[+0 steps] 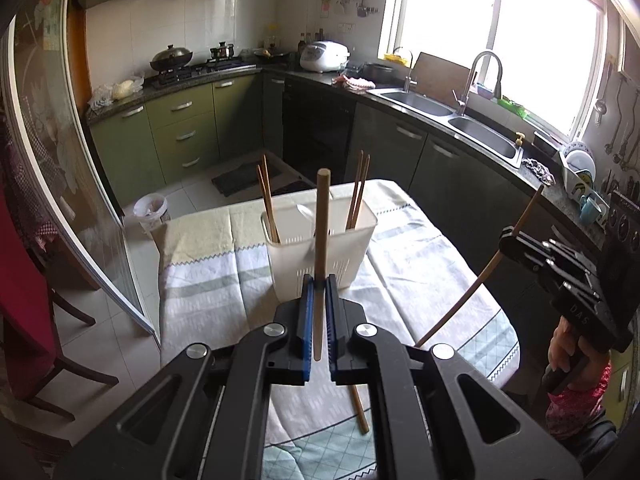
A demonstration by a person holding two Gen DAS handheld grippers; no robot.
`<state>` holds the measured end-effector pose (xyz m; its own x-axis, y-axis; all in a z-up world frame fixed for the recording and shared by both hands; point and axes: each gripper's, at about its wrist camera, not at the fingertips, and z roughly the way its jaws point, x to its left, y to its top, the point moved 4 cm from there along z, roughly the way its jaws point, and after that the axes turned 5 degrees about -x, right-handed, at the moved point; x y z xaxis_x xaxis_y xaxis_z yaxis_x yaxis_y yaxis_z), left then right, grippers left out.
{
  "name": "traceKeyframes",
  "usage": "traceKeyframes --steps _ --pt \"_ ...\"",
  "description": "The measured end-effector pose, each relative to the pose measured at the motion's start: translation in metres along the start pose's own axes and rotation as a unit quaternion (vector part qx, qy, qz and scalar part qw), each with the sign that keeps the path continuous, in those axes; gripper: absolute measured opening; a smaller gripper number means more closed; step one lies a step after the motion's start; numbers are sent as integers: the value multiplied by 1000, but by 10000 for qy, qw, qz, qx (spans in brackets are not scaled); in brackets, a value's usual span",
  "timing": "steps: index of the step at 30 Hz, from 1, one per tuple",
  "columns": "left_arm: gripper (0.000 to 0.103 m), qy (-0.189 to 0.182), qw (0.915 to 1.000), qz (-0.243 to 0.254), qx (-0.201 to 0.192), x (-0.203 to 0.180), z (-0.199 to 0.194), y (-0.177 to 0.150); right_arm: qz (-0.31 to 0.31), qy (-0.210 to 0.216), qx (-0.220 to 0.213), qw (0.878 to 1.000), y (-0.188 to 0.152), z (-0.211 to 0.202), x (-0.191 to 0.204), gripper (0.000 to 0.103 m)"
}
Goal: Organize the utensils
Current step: 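Lift the chopstick with the left tool over the holder while the right tool raises its chopstick, then drop both chopsticks into the white holder by opening both tools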
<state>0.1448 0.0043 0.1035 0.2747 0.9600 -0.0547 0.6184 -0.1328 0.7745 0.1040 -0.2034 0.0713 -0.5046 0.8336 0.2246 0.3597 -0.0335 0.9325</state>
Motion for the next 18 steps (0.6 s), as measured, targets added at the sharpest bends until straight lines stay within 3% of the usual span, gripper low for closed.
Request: traceKeyframes --steps 9,18 --pt "6 229 9970 -89 -729 5 0 97 -97 -64 -455 9989 48 8 -3 7" --pt "6 395 9978 -235 -473 15 63 106 -120 -204 -1221 9922 124 52 -18 7"
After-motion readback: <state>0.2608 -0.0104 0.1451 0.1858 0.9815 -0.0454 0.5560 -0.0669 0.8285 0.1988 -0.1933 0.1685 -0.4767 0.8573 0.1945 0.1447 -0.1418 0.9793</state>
